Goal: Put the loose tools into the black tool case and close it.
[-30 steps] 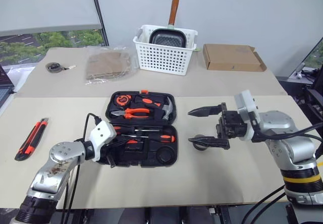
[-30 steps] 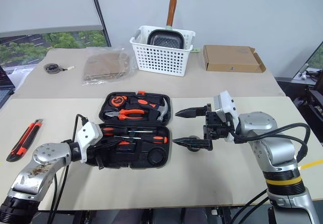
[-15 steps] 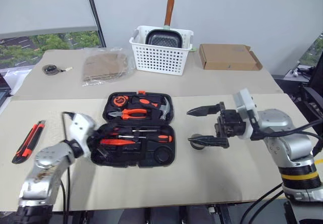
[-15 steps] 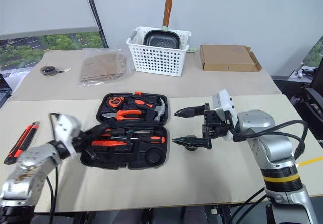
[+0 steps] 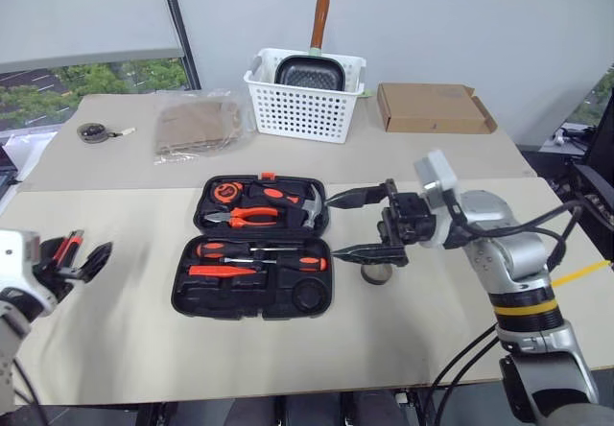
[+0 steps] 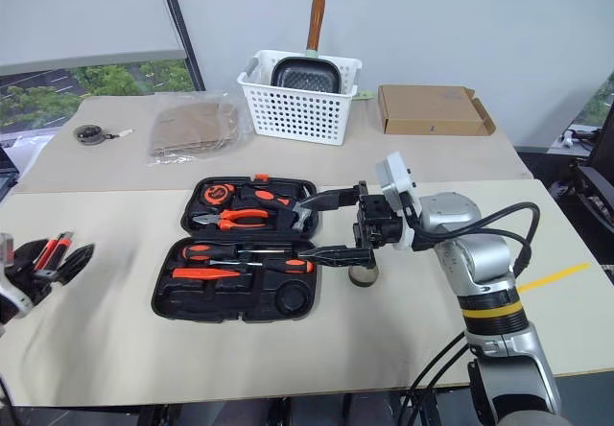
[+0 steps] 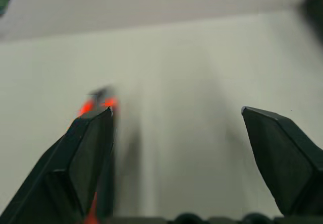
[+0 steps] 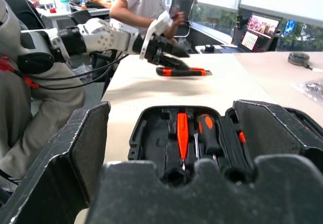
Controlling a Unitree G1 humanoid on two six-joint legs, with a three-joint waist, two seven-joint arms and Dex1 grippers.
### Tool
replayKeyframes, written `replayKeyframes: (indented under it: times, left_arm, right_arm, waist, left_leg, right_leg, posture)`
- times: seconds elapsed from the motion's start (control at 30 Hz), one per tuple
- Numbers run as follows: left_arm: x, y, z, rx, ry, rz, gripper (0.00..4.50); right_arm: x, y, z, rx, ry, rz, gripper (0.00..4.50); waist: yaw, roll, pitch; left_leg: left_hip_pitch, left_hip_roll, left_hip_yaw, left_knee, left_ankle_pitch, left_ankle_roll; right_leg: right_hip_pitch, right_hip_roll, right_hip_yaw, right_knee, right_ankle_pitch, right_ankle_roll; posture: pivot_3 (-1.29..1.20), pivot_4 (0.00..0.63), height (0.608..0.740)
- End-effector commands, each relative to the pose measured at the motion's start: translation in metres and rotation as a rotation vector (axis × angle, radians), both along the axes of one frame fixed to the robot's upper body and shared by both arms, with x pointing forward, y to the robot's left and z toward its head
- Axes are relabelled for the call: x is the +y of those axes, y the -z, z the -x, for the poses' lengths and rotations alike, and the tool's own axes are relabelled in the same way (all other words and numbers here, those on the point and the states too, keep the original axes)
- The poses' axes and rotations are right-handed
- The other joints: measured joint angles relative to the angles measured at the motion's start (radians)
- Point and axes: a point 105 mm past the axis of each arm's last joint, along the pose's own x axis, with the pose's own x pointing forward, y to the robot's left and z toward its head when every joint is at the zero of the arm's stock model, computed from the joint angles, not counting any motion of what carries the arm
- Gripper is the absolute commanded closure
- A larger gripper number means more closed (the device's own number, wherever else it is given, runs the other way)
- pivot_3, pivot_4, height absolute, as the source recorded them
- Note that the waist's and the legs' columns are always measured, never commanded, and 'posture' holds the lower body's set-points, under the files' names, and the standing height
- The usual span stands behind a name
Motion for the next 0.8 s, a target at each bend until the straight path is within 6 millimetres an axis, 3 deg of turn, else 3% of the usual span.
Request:
replayKeyframes:
  times: [0.03,0.4,0.5,0.6,0.67,0.7,0.8]
  left_arm:
    - [0.021,-0.006,-0.003,-0.007,-0.049,-0.047,0.05]
    - [0.049,0.035,0.0,0.167,-0.134,0.033,0.05]
    - [0.054,0.04,0.002,0.166,-0.173,0.084,0.81]
    - [0.053,0.04,0.001,0.14,-0.175,0.135,1.97]
    - [0.05,0.038,0.0,0.126,-0.162,0.16,2.51]
    - [0.05,0.036,-0.001,0.115,-0.156,0.165,2.71]
    - [0.046,0.022,-0.007,0.041,-0.125,0.162,2.72]
  right_arm:
    - [0.001,-0.007,0.003,-0.05,-0.012,-0.009,0.0]
    - [-0.006,-0.009,0.001,-0.069,0.019,0.006,0.0]
    - [-0.007,-0.009,0.0,-0.073,0.028,0.008,0.0]
    - [-0.008,-0.009,0.0,-0.074,0.035,0.01,0.0]
    - [-0.009,-0.009,0.0,-0.075,0.036,0.011,0.0]
    - [-0.009,-0.009,-0.001,-0.075,0.038,0.011,0.0]
    - [-0.01,-0.009,-0.001,-0.077,0.04,0.012,0.0]
  waist:
    - [0.002,-0.001,0.0]
    - [-0.009,-0.002,-0.001]
    - [-0.009,-0.002,-0.001]
    - [-0.009,-0.002,-0.001]
    - [-0.009,-0.002,-0.001]
    - [-0.009,-0.002,-0.001]
    - [-0.009,-0.002,-0.001]
  left_leg:
    - [-0.001,0.0,0.0,0.0,0.0,0.0]
    - [-0.002,-0.001,0.002,-0.002,0.0,0.0]
    - [0.0,-0.001,0.004,-0.002,0.0,-0.001]
    - [0.002,-0.001,0.007,-0.002,0.0,-0.001]
    - [0.004,-0.001,0.01,-0.002,0.0,-0.001]
    - [0.004,-0.001,0.011,-0.002,0.0,-0.001]
    - [0.005,-0.001,0.014,-0.002,-0.001,-0.001]
  right_leg:
    - [-0.001,-0.001,0.0,0.0,0.0,0.0]
    - [-0.004,-0.004,-0.002,0.003,0.003,-0.004]
    - [-0.005,-0.007,-0.002,0.004,0.002,-0.002]
    - [-0.006,-0.014,-0.004,0.009,0.001,-0.001]
    - [-0.006,-0.015,-0.004,0.011,0.001,0.0]
    - [-0.006,-0.016,-0.004,0.012,0.001,0.0]
    - [-0.007,-0.017,-0.004,0.011,0.002,0.001]
  posture:
    - [0.0,0.15,0.7]
    - [0.0,0.15,0.7]
    - [0.0,0.15,0.7]
    - [0.0,0.15,0.7]
    - [0.0,0.15,0.7]
    - [0.0,0.15,0.7]
    - [0.0,0.15,0.7]
